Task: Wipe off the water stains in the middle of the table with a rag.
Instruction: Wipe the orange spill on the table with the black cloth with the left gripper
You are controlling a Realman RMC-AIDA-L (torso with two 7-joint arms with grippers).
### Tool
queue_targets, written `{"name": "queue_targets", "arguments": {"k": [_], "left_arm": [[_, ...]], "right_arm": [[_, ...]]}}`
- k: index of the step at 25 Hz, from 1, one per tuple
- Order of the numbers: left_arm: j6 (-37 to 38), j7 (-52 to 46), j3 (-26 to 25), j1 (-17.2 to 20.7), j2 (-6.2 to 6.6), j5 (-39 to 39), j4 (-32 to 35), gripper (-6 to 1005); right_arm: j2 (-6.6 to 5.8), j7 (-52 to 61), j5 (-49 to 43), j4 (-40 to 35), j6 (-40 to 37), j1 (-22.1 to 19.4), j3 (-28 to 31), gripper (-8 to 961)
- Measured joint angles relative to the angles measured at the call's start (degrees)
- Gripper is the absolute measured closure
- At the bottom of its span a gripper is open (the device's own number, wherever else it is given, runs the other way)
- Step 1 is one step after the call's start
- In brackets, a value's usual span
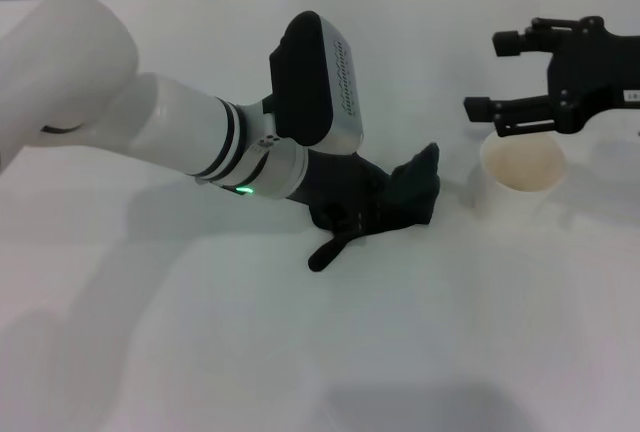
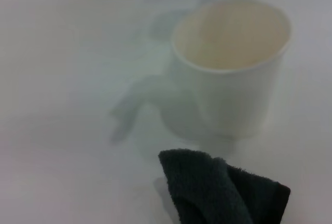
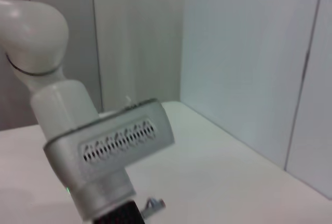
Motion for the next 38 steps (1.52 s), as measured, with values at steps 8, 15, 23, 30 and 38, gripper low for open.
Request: {"name": "queue_targets", "arguments": {"k": [8, 15, 23, 30, 38], "left_arm": [[-0.03, -0.03, -0.56, -0.22, 0.14, 0.83, -0.18, 917], [0.00, -0.84, -2.11, -0.33, 0.16, 3.15, -0.24, 918], [-1.08, -0.94, -7.73, -0.07, 0.17, 9.72, 0.43, 918], [-2.77, -0.53, -7.93, -0.39, 0.10, 10.15, 1.37, 918], [-4.89, 0.47, -6.62, -0.90, -0.55, 9.93, 1.40, 918]], "right_arm": [[-0.03, 0.60, -2.47, 1.37, -1.89, -0.05, 3.04, 100], [0.11, 0.58, -2.48, 1.35, -2.24, -0.05, 3.41, 100], [0.18, 0.55, -2.48, 0.93, -2.78, -0.33, 3.39, 100], [0.23, 0.61, -2.49, 1.29, -2.81, -0.05, 3.34, 100], [0.26, 0.56, -2.18, 1.18, -2.83, -0.28, 3.09, 100]]}}
